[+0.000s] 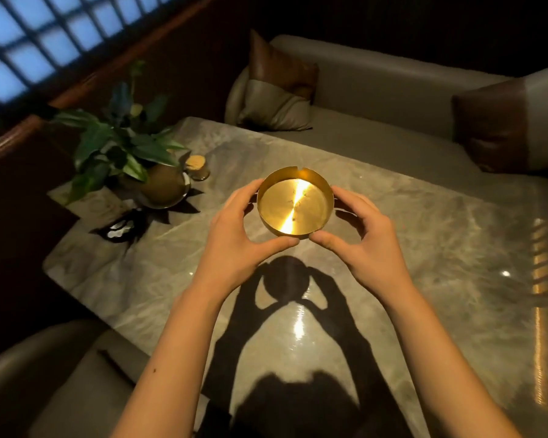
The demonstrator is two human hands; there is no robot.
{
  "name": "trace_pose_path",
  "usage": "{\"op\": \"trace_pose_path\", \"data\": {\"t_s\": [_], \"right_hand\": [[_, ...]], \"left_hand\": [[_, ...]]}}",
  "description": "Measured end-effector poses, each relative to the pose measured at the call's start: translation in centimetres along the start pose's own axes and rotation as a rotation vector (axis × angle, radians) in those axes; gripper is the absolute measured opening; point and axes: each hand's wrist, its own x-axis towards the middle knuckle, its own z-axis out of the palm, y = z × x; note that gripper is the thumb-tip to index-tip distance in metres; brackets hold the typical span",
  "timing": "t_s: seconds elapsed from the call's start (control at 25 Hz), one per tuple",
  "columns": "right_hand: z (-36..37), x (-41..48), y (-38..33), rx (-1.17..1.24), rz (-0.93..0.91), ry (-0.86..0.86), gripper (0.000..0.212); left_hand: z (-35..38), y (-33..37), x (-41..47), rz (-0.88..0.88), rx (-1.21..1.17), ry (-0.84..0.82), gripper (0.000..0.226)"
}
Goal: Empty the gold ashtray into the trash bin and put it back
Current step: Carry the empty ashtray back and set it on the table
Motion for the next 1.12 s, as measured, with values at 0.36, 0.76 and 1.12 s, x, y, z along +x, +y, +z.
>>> {"op": "trace_pose_path", "data": {"t_s": [0.36,0.76,1.12], "right_hand": [[20.2,6.7,0.8,-0.041,0.023,-0.088,0.068],[37.8,9.4,3.4,-0.125,0.033,-0.399,0.072],[46.8,9.3,7.0,-0.271,0.071,-0.571,0.07]], "left_hand": [[-12.5,-16.7,2.4,-0.157,-0.016,0.015,0.095],[-20.7,-31.4,-1.9,-0.44,-0.155,0.167,0.095],[-21.3,-38.9,-5.0,-0.571,-0.039,0.259,0.09]]}}
